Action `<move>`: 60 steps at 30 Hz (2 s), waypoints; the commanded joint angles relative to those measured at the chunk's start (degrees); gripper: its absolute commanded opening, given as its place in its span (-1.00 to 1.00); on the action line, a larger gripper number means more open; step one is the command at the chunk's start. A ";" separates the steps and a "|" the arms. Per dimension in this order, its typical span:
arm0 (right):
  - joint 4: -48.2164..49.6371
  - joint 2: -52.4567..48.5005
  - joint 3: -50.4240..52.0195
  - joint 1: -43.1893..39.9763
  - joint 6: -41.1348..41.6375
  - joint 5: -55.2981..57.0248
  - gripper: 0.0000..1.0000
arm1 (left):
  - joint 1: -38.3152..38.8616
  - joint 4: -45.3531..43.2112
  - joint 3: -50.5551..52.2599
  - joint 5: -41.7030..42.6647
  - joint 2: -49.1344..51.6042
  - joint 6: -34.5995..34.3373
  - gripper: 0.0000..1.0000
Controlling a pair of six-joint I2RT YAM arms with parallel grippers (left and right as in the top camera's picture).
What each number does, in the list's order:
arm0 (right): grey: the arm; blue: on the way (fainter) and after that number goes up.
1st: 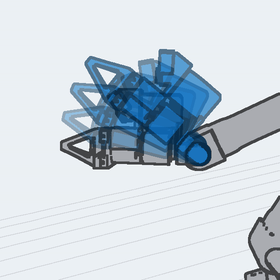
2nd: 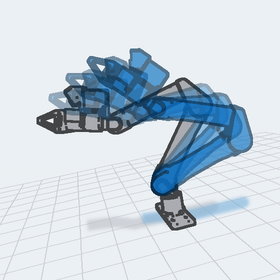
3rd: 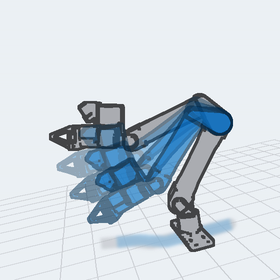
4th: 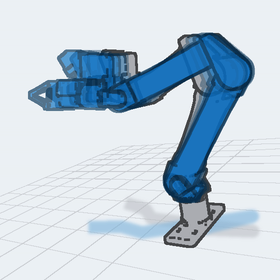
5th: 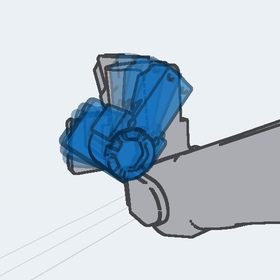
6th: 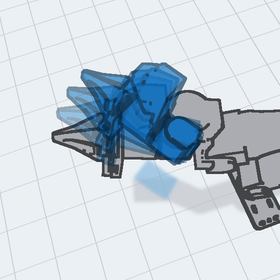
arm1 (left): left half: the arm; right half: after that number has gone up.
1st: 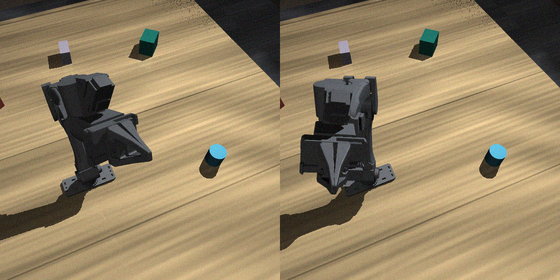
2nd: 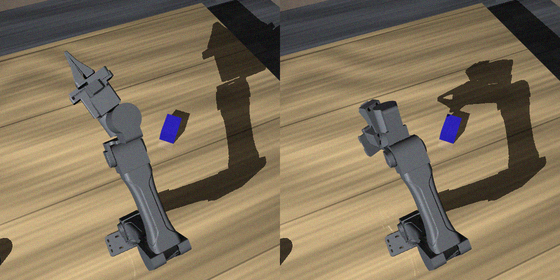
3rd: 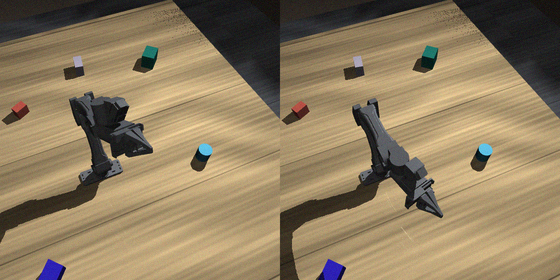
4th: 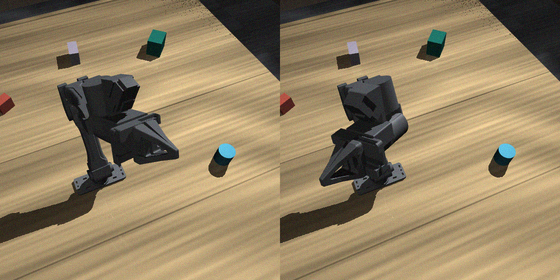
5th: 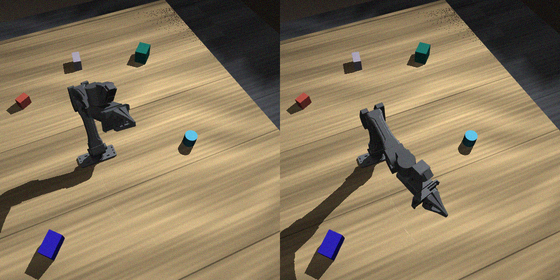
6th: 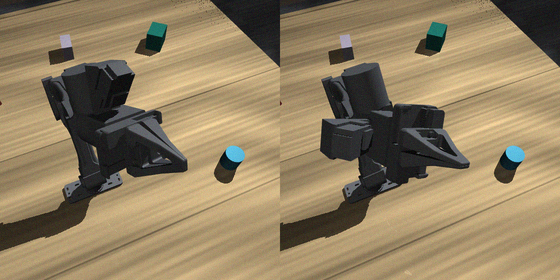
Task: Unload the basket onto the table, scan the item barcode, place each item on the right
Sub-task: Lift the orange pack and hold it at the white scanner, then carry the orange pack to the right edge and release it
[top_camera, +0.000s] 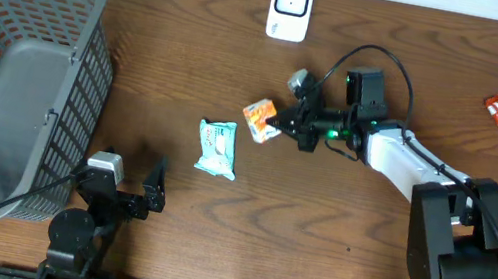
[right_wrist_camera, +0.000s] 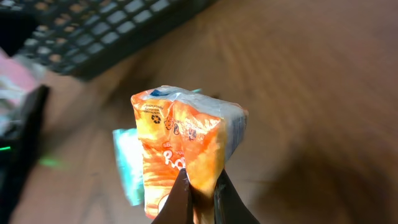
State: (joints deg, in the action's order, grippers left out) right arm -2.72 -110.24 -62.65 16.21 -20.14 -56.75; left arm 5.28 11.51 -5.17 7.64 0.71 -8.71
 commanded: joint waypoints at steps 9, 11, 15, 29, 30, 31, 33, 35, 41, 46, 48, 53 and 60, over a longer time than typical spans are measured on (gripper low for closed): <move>-0.04 -0.39 -14.10 3.91 -11.65 38.18 -0.98 | -0.28 0.37 1.42 0.92 -0.11 0.76 0.96; -0.02 -0.74 -15.87 4.61 -14.64 42.25 -0.98 | -0.28 0.37 1.42 0.92 -0.11 0.76 0.95; 0.52 -3.48 -21.46 4.87 -18.56 48.70 -0.98 | -0.28 0.37 1.42 0.92 -0.11 0.76 0.96; -1.86 -26.14 -53.79 5.27 -31.06 67.36 -0.98 | -0.28 0.37 1.42 0.92 -0.11 0.76 0.96; -1.99 -27.41 -55.49 5.40 -31.78 67.73 -0.98 | -0.28 0.37 1.42 0.92 -0.11 0.76 0.96; -1.99 -28.17 -56.50 5.44 -32.30 67.82 -0.98 | -0.28 0.37 1.42 0.92 -0.11 0.76 0.96; -1.36 -29.14 -57.37 5.51 -32.89 67.76 -0.98 | -0.28 0.37 1.42 0.92 -0.11 0.76 0.96; -1.09 -29.31 -57.37 5.62 -33.16 67.73 -0.98 | -0.28 0.37 1.42 0.92 -0.11 0.76 0.96; -1.18 -29.33 -57.37 5.77 -33.00 67.54 -0.98 | -0.28 0.37 1.42 0.92 -0.11 0.76 0.96; -1.62 -29.16 -57.37 6.34 -27.89 66.84 -0.98 | -0.28 0.37 1.42 0.92 -0.11 0.76 0.96; -4.42 -28.33 -57.37 6.58 -27.45 67.43 -0.98 | -0.28 0.37 1.42 0.92 -0.11 0.76 0.96; -16.50 -22.60 -57.37 5.68 -22.12 71.19 -0.98 | -0.28 0.37 1.42 0.92 -0.11 0.76 0.96; -38.91 -12.02 -57.37 0.48 -10.27 74.88 -0.97 | -0.28 0.37 1.42 0.92 -0.11 0.76 0.96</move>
State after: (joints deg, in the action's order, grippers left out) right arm -36.73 -130.69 -118.80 20.18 -38.57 14.83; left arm 5.28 11.51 -5.17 7.64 0.71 -8.71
